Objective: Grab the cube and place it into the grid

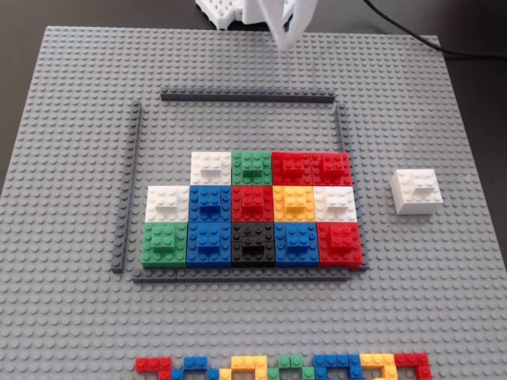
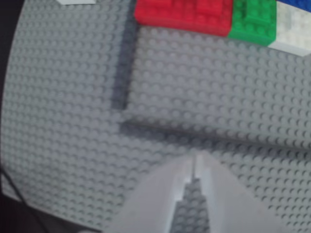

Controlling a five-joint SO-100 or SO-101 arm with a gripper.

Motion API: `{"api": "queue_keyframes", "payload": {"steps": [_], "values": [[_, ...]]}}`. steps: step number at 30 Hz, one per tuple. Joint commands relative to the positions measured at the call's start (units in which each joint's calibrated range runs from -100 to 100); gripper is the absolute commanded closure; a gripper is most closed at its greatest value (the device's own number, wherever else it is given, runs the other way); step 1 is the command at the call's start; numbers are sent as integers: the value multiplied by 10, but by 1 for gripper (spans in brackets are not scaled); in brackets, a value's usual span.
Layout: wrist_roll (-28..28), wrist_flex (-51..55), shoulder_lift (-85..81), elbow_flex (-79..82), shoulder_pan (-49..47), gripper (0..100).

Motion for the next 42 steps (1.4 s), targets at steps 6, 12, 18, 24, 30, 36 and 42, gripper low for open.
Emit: {"api": "queue_keyframes", "payload": {"steps": [6, 12, 18, 24, 30, 36, 42], "values": [[-46, 40, 226, -299, -76, 100], [-75, 51, 385, -455, -102, 100], [-95, 58, 531, -606, -122, 100], [-99, 66, 677, -753, -133, 100], [-114, 90, 847, -949, -147, 100], [-125, 91, 953, -1033, -152, 100], [-126, 86, 1029, -1077, -137, 100]]}}
